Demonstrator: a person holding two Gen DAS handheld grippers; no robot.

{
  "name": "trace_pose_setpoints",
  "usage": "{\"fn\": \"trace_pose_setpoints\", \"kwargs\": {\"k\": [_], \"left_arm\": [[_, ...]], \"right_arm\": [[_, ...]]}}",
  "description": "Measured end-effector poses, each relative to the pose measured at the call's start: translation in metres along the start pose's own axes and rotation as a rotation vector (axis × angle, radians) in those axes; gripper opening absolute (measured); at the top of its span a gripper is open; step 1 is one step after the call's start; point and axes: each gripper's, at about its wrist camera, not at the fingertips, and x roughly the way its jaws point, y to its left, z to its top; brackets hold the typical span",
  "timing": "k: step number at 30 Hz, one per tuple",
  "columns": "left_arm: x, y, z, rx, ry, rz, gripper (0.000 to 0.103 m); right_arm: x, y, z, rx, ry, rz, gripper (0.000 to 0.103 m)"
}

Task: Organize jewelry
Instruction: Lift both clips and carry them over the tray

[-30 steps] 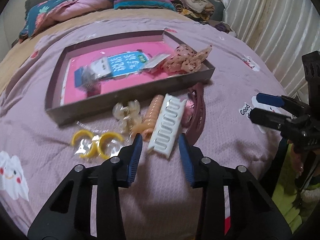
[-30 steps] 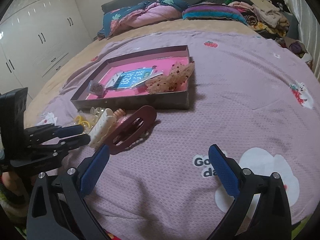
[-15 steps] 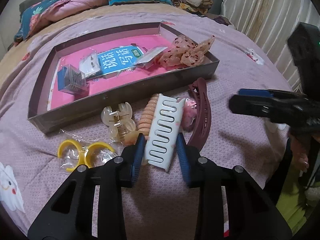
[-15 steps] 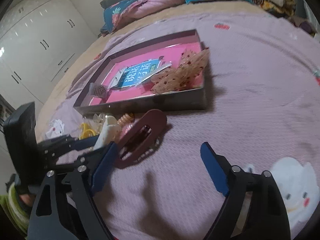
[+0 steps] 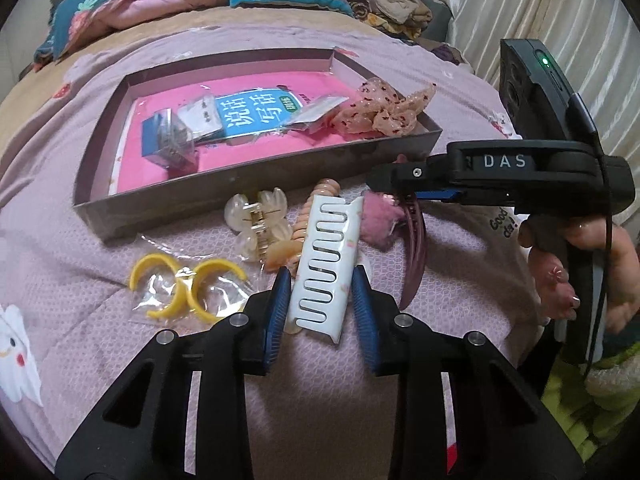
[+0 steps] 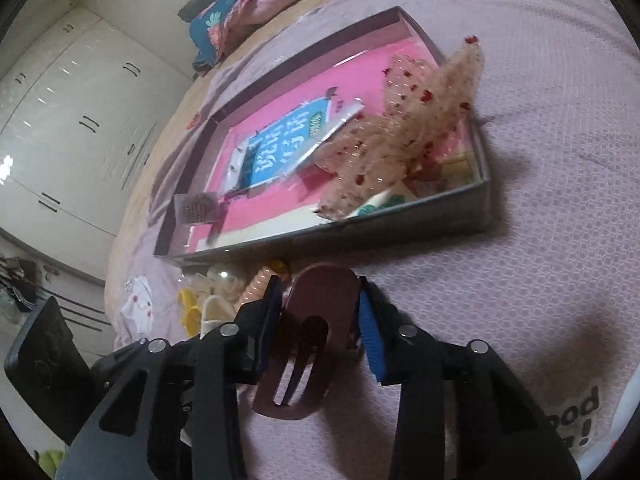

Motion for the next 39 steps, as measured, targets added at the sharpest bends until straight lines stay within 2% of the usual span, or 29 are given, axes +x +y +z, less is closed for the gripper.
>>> {"fn": "trace_pose_setpoints", "kwargs": {"k": [9, 20, 25, 39], "left_arm": [[-0.014, 0.004, -0.001, -0.016, -0.028, -0.005, 0.02], [-0.043, 0.009, 0.002, -0.045, -0.086, -0.008, 0.02], [-0.055, 0.016, 0.007, -0.063, -0.116, 0.006, 0.02], [-0.081, 0.043, 0.027, -0.115, -0.19, 0.059, 0.02]], "right_arm": [[-0.027, 0.016, -0.011, -0.072, -0.085, -0.03, 0.03], [-0.075, 0.028, -0.025, -0.159, -0.215, -0.102, 0.03], [-0.089, 0.032, -0.03, -0.195, -0.249, -0.136, 0.03], [-0.114, 0.051, -0.028, -0.26, -0.32, -0.145, 0.03]]}}
